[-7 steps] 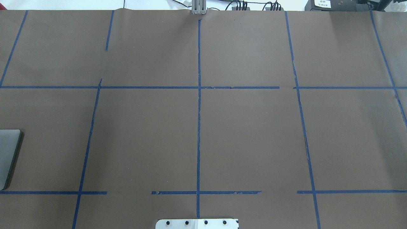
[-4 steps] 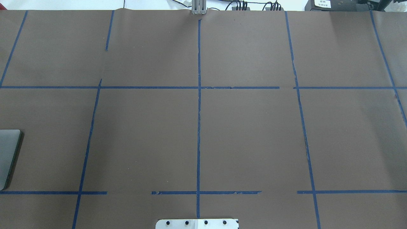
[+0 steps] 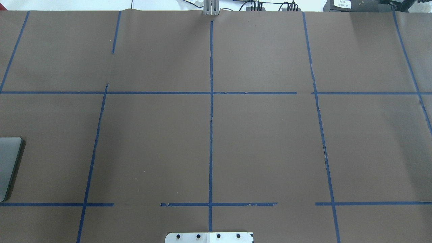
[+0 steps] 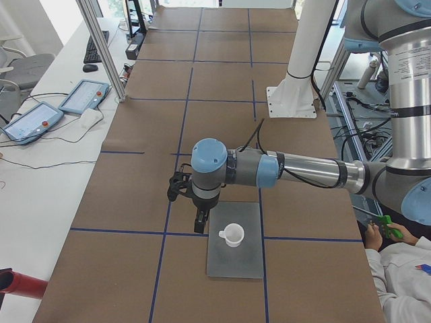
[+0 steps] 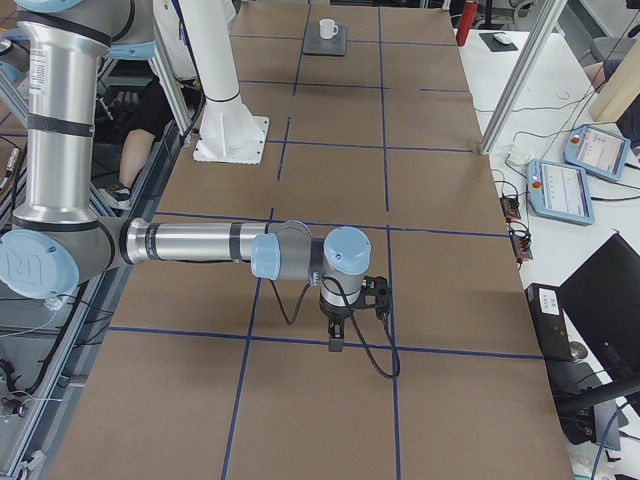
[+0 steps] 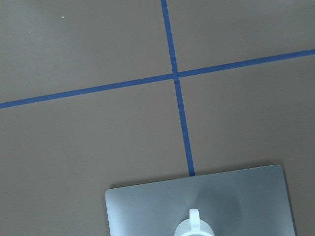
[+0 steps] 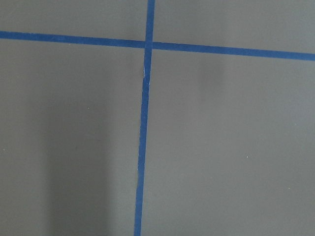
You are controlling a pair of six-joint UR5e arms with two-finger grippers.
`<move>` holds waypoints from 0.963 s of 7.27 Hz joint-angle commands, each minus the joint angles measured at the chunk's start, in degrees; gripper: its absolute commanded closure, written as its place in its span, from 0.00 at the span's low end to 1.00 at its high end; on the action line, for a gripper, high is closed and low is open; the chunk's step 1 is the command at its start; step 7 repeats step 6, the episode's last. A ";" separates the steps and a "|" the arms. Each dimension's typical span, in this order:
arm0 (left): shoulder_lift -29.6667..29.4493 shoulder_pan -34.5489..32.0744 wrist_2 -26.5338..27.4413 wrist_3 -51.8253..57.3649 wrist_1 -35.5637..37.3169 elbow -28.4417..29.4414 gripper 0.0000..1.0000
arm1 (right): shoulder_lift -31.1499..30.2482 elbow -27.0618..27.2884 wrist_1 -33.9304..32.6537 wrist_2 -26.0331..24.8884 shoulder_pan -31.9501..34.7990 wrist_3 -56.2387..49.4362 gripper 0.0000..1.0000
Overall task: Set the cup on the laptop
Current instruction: 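Raise the left gripper away from the mug on the laptop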
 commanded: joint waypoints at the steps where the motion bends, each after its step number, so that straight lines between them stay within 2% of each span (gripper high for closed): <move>1: -0.11 0.04 0.00 0.05 0.01 -0.21 0.00 | 0.00 0.00 -0.09 0.00 0.00 0.00 0.00; 7: -0.64 0.21 -0.09 0.05 -0.17 -0.30 0.00 | 0.00 0.00 0.00 0.00 0.00 0.00 0.00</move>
